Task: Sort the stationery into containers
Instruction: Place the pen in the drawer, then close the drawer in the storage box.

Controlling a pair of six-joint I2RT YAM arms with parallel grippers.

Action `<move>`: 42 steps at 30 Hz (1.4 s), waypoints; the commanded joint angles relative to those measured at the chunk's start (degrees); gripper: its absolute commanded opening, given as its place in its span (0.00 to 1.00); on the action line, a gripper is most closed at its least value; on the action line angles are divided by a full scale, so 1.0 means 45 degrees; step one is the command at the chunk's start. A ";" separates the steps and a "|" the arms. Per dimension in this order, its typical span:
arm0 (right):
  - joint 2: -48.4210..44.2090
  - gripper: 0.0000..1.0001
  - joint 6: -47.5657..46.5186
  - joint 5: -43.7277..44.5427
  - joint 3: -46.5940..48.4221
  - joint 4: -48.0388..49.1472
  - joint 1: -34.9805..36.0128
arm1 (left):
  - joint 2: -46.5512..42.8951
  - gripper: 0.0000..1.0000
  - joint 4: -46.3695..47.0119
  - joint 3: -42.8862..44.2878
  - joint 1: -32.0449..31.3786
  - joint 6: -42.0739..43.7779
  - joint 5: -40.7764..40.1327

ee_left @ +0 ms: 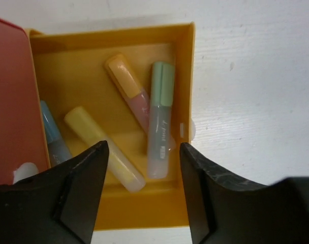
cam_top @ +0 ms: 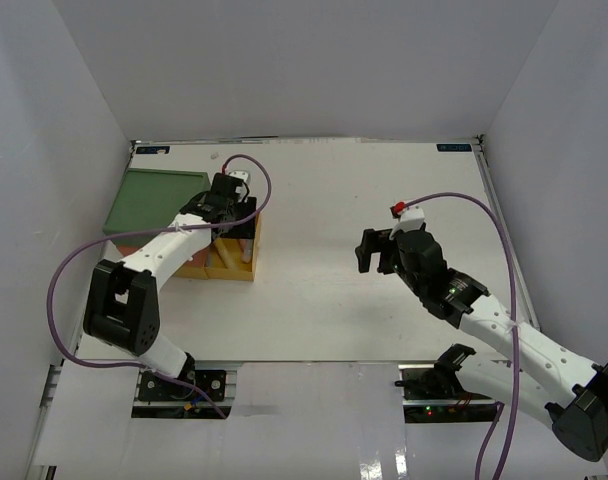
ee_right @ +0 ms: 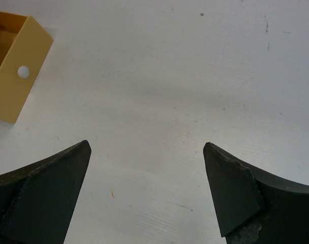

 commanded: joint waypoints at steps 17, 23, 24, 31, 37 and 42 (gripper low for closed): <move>0.3851 0.90 -0.3825 -0.5716 0.1965 0.2713 -0.0065 | -0.1285 0.98 -0.2509 0.6785 0.0440 -0.0426 -0.0089; 0.6056 0.90 -0.6010 -0.7766 0.3311 0.4377 -0.0046 | -0.1303 0.98 -0.2844 0.7415 0.2898 -0.0660 -0.0038; 0.6489 0.90 -0.6325 -0.8117 0.3662 0.4299 -0.0046 | -0.1323 0.98 -0.2824 0.7357 0.3637 -0.0757 0.0118; 1.0412 0.90 -0.7909 -1.0889 0.6008 0.4824 0.0032 | -0.1616 0.98 -0.1792 0.5855 0.6086 -0.0992 0.1253; 1.2621 0.90 -0.8300 -1.1344 0.7218 0.6388 0.0285 | -0.2436 0.98 -0.0328 0.3456 0.6145 -0.1109 0.1564; 1.4029 0.90 -0.8204 -1.1187 0.8408 0.7207 0.0559 | -0.2808 0.98 0.0398 0.2006 0.6164 -0.1148 0.1741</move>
